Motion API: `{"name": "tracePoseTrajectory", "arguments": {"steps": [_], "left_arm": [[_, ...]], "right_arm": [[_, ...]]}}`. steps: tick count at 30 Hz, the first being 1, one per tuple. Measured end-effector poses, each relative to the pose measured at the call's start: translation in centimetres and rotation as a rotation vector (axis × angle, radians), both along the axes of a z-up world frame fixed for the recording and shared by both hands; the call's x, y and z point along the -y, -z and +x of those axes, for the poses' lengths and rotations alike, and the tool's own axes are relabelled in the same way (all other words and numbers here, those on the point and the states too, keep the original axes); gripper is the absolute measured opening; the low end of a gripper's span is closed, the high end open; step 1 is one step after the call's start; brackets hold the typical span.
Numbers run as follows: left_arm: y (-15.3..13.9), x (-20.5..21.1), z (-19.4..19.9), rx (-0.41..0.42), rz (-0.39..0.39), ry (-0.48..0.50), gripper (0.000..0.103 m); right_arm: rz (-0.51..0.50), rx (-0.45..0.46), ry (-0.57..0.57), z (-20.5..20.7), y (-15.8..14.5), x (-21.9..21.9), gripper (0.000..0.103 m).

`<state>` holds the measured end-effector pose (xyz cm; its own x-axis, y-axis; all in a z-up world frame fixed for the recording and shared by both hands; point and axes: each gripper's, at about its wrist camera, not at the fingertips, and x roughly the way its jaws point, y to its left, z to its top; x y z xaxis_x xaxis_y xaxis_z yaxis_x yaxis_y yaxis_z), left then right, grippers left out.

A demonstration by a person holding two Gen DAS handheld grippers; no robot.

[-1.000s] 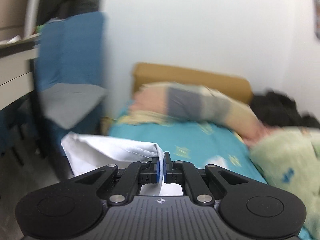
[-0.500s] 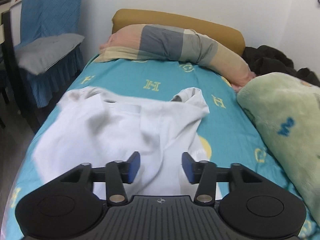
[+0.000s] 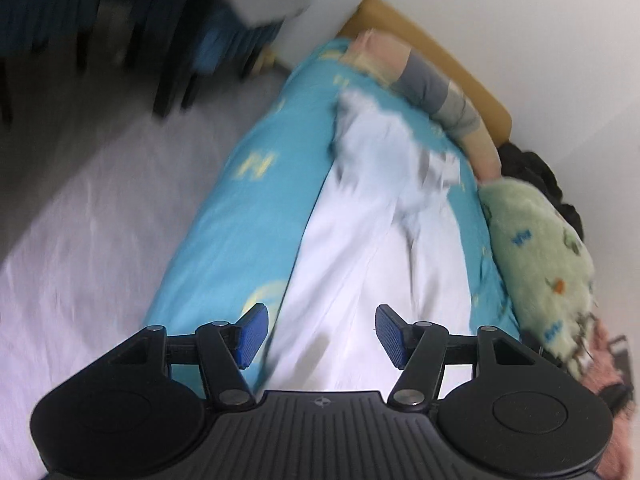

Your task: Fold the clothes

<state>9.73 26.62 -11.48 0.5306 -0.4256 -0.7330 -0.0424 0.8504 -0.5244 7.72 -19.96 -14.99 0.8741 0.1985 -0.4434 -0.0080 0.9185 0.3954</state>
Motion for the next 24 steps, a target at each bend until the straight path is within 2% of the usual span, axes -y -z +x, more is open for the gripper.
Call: {"name": "tracePoseTrajectory", "arguments": {"steps": [4, 7, 8, 9, 10, 11, 13, 19, 21, 23, 24], "left_arm": [[2.6, -0.4, -2.1, -0.046, 0.044, 0.101, 0.059], [4.3, 1.5, -2.5, -0.076, 0.129, 0.210, 0.056], [4.7, 2.2, -2.6, -0.083, 0.168, 0.246, 0.041], [4.8, 3.0, -2.6, -0.089, 0.214, 0.278, 0.017], [4.9, 3.8, -2.7, -0.095, 0.260, 0.310, 0.006], [4.5, 4.7, -2.7, -0.089, 0.303, 0.341, 0.003], [2.6, 6.8, -3.1, -0.027, 0.414, 0.422, 0.003], [-5.5, 14.5, -4.6, 0.094, 0.537, 0.570, 0.002], [-7.3, 17.7, -5.1, 0.093, 0.549, 0.609, 0.002], [-7.8, 21.2, -6.2, 0.091, 0.595, 0.662, 0.002], [-7.0, 22.3, -6.6, 0.064, 0.602, 0.666, 0.002]], "right_arm": [[-0.005, -0.006, -0.002, -2.5, -1.0, -0.3, 0.087], [-0.048, 0.001, -0.003, -3.9, -1.7, -1.0, 0.087], [-0.067, 0.007, -0.001, -4.3, -2.0, -1.3, 0.087], [-0.081, 0.011, -0.001, -4.6, -2.1, -1.5, 0.087], [-0.095, 0.015, -0.002, -4.8, -2.3, -1.6, 0.087], [-0.104, 0.017, -0.004, -5.0, -2.4, -1.7, 0.087], [-0.118, 0.020, -0.004, -5.1, -2.5, -1.8, 0.087], [-0.096, 0.028, -0.005, -4.8, -2.6, -1.6, 0.087], [-0.077, 0.032, -0.005, -4.6, -2.6, -1.4, 0.087], [-0.060, 0.037, -0.004, -4.4, -2.7, -1.1, 0.087], [-0.054, 0.041, -0.003, -4.3, -2.7, -1.0, 0.087]]}}
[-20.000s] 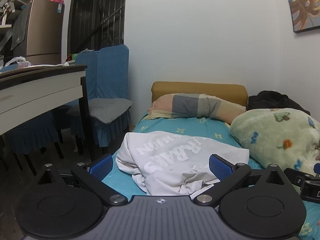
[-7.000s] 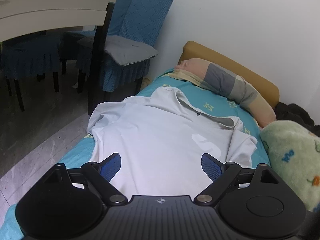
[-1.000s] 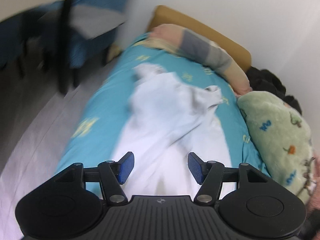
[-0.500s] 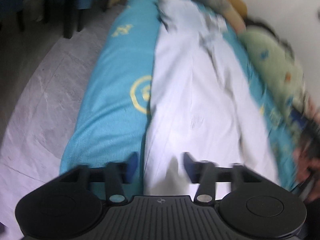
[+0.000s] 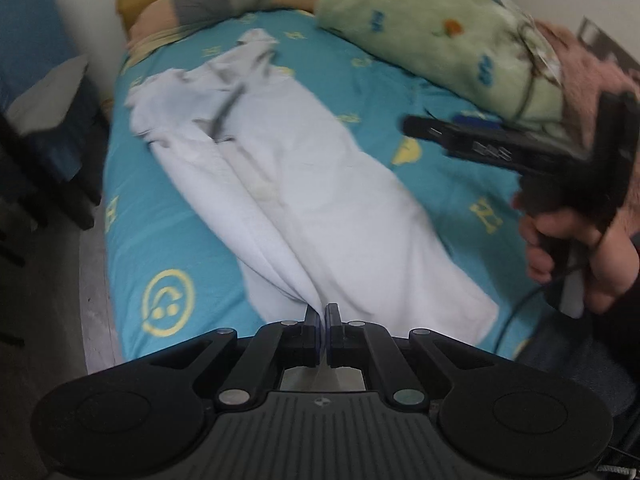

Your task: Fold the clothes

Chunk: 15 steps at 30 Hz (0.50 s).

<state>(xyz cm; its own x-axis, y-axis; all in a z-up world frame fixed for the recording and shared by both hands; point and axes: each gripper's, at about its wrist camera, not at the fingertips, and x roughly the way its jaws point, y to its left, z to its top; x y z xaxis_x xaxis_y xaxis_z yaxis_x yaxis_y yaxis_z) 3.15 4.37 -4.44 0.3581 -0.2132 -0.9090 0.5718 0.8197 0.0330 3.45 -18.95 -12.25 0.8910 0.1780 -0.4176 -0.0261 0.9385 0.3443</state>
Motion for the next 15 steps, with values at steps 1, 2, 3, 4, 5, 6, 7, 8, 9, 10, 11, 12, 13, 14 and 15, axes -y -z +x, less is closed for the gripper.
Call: {"name": "tracePoseTrajectory", "arguments": {"steps": [1, 2, 3, 4, 5, 6, 7, 8, 9, 10, 11, 12, 13, 14, 15], "left_arm": [[0.7, 1.1, -0.4, -0.023, 0.015, -0.004, 0.002], [1.5, 2.1, -0.8, -0.046, 0.030, -0.007, 0.002], [2.8, 2.7, -1.0, -0.073, 0.052, -0.016, 0.002], [3.9, 3.0, -1.0, -0.099, 0.066, -0.037, 0.002], [5.0, 3.2, -1.0, -0.125, 0.081, -0.057, 0.003], [6.1, 3.4, -1.0, -0.151, 0.094, -0.078, 0.006], [5.8, 3.2, -0.7, -0.154, 0.067, -0.110, 0.011], [5.6, 2.9, -0.5, -0.157, 0.039, -0.143, 0.019], [5.4, 2.6, -0.2, -0.160, 0.012, -0.175, 0.028], [5.2, 2.4, 0.1, -0.162, -0.016, -0.208, 0.035], [4.0, 2.0, 0.1, -0.130, -0.034, -0.231, 0.050], [2.7, 1.7, 0.2, -0.097, -0.053, -0.255, 0.063], [1.5, 1.4, 0.2, -0.064, -0.072, -0.278, 0.067], [0.3, 1.3, 0.4, -0.018, -0.087, -0.297, 0.071], [-0.7, 1.5, 0.8, 0.020, -0.099, -0.310, 0.074]], "right_arm": [[0.003, 0.004, 0.000, 0.1, 0.0, 0.1, 0.087], [0.006, 0.008, 0.000, 0.1, -0.1, 0.2, 0.087], [0.008, 0.010, 0.000, 0.2, -0.1, 0.3, 0.087], [0.011, 0.013, -0.001, 0.2, -0.2, 0.4, 0.087], [0.016, 0.014, -0.005, 0.2, -0.2, 0.6, 0.087], [0.020, 0.016, -0.010, 0.2, -0.2, 0.7, 0.087], [0.025, 0.018, -0.015, 0.2, -0.3, 0.9, 0.087], [0.028, 0.019, -0.018, 0.1, -0.4, 1.1, 0.087], [0.041, 0.022, -0.022, 0.0, -0.5, 1.4, 0.087], [0.055, 0.025, -0.026, -0.1, -0.7, 1.8, 0.087], [0.069, 0.029, -0.030, -0.2, -0.8, 2.1, 0.087], [0.091, 0.034, -0.036, -0.3, -1.0, 2.5, 0.087], [0.109, 0.038, -0.042, -0.3, -1.3, 2.8, 0.087], [0.126, 0.043, -0.049, -0.3, -1.5, 3.1, 0.087], [0.139, 0.046, -0.053, -0.3, -1.6, 3.4, 0.087]]}}
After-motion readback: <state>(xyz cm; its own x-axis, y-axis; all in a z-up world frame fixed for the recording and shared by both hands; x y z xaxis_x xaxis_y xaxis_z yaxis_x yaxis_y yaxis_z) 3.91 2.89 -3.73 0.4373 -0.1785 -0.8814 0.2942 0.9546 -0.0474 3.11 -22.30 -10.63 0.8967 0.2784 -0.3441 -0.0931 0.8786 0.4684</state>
